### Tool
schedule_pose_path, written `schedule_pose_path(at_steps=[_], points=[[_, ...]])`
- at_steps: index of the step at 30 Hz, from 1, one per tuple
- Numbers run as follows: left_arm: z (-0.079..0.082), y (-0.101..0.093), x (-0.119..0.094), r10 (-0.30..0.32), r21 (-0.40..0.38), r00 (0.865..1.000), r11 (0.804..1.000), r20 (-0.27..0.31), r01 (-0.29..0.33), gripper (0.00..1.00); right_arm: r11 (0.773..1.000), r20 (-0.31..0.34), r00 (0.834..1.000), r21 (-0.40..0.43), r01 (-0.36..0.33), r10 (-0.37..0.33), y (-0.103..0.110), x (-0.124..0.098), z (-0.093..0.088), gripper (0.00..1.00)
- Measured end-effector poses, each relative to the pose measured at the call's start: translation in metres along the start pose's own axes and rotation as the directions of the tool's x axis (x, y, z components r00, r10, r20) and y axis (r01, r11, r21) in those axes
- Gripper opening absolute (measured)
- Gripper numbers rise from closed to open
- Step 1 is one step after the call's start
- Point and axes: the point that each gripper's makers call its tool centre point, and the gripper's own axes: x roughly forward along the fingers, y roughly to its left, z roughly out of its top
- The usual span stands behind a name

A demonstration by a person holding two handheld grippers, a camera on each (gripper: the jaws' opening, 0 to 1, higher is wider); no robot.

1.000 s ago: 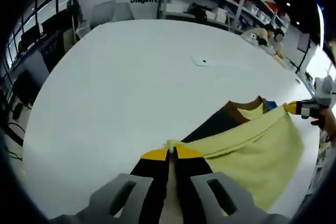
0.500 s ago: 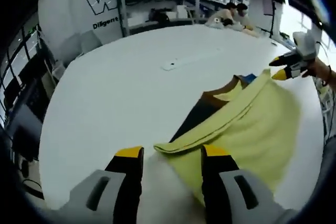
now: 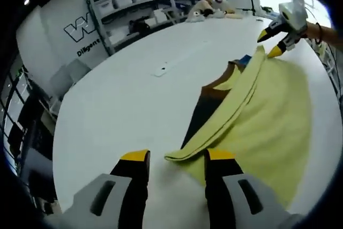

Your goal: Fold the garment on the visible template until the final outline fits inside the template.

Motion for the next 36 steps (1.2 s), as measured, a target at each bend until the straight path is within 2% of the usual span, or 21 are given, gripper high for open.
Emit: schedule_pose_path(at_steps=[4, 6, 7, 8, 9, 11, 15, 19, 22, 26, 28, 29, 32, 34, 36], points=[[-0.001, -0.002, 0.003, -0.008, 0.001, 1.0, 1.0, -0.005, 0.008, 0.23, 1.0, -0.013, 1.0, -0.011, -0.009, 0.009, 0.0, 0.007, -0.003, 0.18], [-0.005, 0.0, 0.005, 0.004, -0.039, 1.0, 0.999, -0.024, -0.005, 0.19, 1.0, -0.014, 1.0, -0.007, -0.011, 0.011, 0.0, 0.009, -0.003, 0.17], [-0.003, 0.0, 0.006, -0.001, -0.044, 1.0, 0.999, -0.008, 0.001, 0.18, 1.0, -0.01, 1.0, -0.005, -0.006, 0.006, -0.001, 0.009, -0.002, 0.14], [-0.002, 0.0, 0.006, -0.005, -0.053, 1.0, 0.999, -0.006, 0.004, 0.17, 1.0, -0.003, 1.0, -0.002, -0.009, 0.009, -0.002, 0.009, -0.001, 0.09], [-0.002, 0.001, 0.007, -0.002, -0.067, 1.0, 0.998, -0.005, 0.002, 0.15, 1.0, 0.0, 1.0, 0.006, -0.014, 0.014, -0.001, 0.009, 0.0, 0.0], [0.0, 0.001, 0.007, 0.001, -0.072, 1.0, 0.997, 0.003, 0.0, 0.14, 1.0, 0.005, 1.0, 0.011, -0.012, 0.012, -0.002, 0.01, 0.002, 0.0], [0.004, 0.0, 0.009, -0.004, -0.132, 1.0, 0.991, 0.02, 0.007, 0.08, 0.999, 0.009, 1.0, 0.041, -0.003, 0.003, -0.004, 0.011, 0.004, 0.0], [0.001, 0.002, 0.012, -0.007, -0.253, 1.0, 0.967, 0.02, 0.012, 0.08, 0.995, 0.025, 1.0, 0.104, 0.011, -0.014, -0.008, 0.011, 0.007, 0.0], [0.0, 0.004, 0.014, -0.004, -0.297, 1.0, 0.955, 0.02, 0.01, 0.07, 0.984, 0.036, 0.999, 0.175, 0.032, -0.039, -0.015, 0.014, 0.012, 0.0], [-0.002, 0.005, 0.018, 0.004, -0.414, 1.0, 0.91, 0.009, 0.0, 0.08, 0.976, 0.027, 0.997, 0.211, 0.06, -0.067, -0.021, 0.021, 0.014, 0.0], [-0.004, 0.008, 0.02, 0.016, -0.445, 1.0, 0.895, 0.006, -0.012, 0.08, 0.971, 0.024, 0.997, 0.23, 0.06, -0.067, -0.021, 0.025, 0.014, 0.0], [-0.004, 0.008, 0.021, 0.015, -0.441, 1.0, 0.898, 0.003, -0.012, 0.08, 0.966, 0.013, 0.997, 0.252, 0.065, -0.07, -0.021, 0.027, 0.011, 0.0], [-0.007, 0.01, 0.023, 0.026, -0.459, 1.0, 0.888, -0.013, -0.029, 0.08, 0.943, -0.017, 0.997, 0.323, 0.076, -0.075, -0.019, 0.032, 0.004, 0.0], [-0.009, 0.012, 0.023, 0.036, -0.483, 0.999, 0.875, -0.021, -0.042, 0.08, 0.914, -0.043, 0.996, 0.395, 0.091, -0.08, -0.021, 0.033, -0.003, 0.0], [-0.01, 0.013, 0.023, 0.044, -0.491, 0.999, 0.869, -0.031, -0.054, 0.08, 0.888, -0.033, 0.996, 0.451, 0.091, -0.085, -0.022, 0.034, -0.004, 0.0]])
